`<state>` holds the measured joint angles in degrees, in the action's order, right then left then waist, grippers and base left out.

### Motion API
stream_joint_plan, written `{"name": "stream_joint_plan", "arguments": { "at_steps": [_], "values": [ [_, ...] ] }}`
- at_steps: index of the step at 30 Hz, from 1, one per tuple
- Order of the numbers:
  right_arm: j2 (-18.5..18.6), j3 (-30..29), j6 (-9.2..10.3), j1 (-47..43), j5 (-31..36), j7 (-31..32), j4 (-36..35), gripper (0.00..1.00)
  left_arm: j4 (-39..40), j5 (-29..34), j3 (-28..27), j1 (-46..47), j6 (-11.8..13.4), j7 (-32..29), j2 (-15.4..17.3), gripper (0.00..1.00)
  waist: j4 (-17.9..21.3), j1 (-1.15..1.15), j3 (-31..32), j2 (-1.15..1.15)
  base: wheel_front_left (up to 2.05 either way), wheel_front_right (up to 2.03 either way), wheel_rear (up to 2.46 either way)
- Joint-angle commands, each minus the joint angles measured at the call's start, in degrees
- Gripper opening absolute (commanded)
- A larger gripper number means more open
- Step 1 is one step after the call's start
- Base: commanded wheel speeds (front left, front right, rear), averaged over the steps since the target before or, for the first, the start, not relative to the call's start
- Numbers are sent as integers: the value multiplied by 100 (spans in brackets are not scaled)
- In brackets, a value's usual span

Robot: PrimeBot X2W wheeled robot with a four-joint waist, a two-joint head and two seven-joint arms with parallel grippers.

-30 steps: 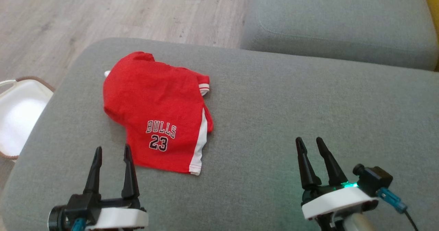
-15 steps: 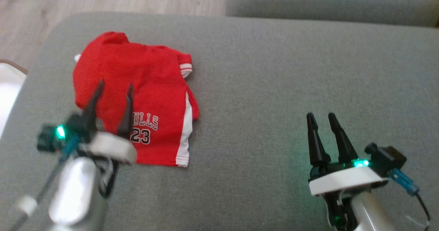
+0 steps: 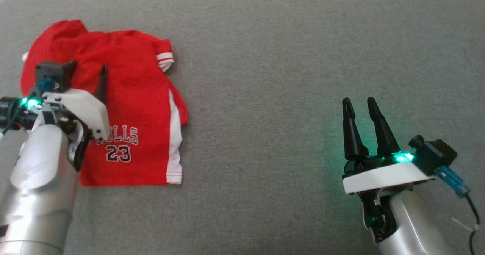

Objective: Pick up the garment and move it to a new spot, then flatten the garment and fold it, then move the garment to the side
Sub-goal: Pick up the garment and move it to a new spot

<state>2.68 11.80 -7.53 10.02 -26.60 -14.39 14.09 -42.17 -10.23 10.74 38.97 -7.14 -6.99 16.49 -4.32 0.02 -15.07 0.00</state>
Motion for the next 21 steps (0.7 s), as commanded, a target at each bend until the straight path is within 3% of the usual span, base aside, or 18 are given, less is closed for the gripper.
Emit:
{"name": "stream_joint_plan", "arguments": {
  "at_steps": [1,5,6,7,8,21],
  "values": [
    [20,130,4,172,0,-61,-197,100,-2,-91,-128,299,-22,-96,333,100,104,-2,-65,0,0,0,0],
    [20,140,4,186,-13,-61,-196,100,-362,-339,41,342,-31,-332,392,100,173,-2,-55,0,0,0,0],
    [20,140,4,187,-16,-61,-194,100,-411,-437,92,343,-32,-362,399,95,184,-2,-47,0,0,0,0],
    [20,138,4,188,-19,-61,-193,100,-438,-515,132,352,-32,-340,424,34,192,-2,-38,0,0,0,0],
    [20,135,4,187,-21,-61,-190,100,-456,-574,149,367,-33,-279,454,0,196,-2,-27,0,0,0,0],
    [20,78,4,48,-18,-61,-130,100,6,-1114,-13,598,-23,1125,440,0,103,-2,360,0,0,0,0]
  ]
}}
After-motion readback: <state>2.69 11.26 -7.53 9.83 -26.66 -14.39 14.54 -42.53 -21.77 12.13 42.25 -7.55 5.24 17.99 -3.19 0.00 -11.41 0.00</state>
